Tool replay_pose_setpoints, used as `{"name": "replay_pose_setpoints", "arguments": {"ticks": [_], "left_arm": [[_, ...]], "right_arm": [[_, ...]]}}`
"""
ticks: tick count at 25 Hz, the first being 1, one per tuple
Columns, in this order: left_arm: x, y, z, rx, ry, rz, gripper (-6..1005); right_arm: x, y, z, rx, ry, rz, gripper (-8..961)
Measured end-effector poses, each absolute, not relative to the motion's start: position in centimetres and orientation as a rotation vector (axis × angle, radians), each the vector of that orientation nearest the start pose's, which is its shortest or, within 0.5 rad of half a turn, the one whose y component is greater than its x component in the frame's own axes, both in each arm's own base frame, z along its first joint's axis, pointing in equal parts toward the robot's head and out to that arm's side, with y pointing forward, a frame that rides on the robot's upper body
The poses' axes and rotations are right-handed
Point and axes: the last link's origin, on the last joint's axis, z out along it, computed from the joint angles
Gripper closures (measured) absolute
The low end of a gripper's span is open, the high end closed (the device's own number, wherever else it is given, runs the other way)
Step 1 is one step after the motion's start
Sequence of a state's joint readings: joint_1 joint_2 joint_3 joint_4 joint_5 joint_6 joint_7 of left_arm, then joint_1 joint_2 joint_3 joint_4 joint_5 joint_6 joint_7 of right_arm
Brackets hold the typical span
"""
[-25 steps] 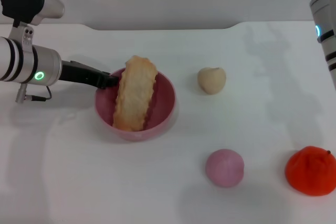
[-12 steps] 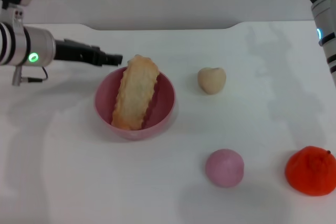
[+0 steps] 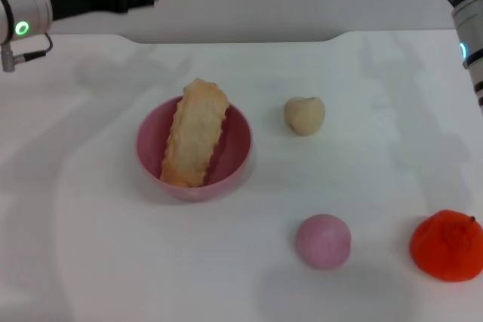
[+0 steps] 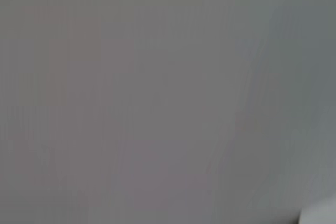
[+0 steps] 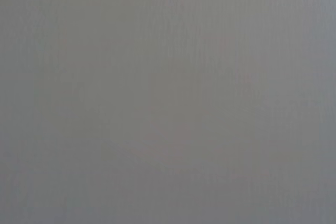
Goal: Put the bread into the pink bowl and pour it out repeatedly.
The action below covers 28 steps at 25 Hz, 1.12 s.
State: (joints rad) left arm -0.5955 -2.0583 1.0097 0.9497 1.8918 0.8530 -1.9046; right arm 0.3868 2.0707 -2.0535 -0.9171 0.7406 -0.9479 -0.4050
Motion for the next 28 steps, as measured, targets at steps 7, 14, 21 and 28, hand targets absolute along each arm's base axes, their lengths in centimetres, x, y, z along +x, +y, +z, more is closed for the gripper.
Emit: {"name": "replay_pose_setpoints", "arguments": {"ticks": [7,14,21,28], "left_arm": [[-22.0,42.8,7.0,-2.022,-0.611,-0.863,185],[-24.7,40.0,7.1,-1.707,-0.436,-1.161,185],[-28.6,38.0,7.6,-1.395,-0.406,-1.088,185],[-31.2,36.8,8.5,-1.285,-0.449,-1.016,185]], "right_arm": [[17.6,37.9,1.4,-1.446,0.205,0.918,435],[19.8,38.2,2.4,-1.389,0.256,0.928,435],[24.0,38.0,4.6,-1.256,0.332,0.924,435],[28.8,37.3,7.4,-1.098,0.428,0.9,435]]}}
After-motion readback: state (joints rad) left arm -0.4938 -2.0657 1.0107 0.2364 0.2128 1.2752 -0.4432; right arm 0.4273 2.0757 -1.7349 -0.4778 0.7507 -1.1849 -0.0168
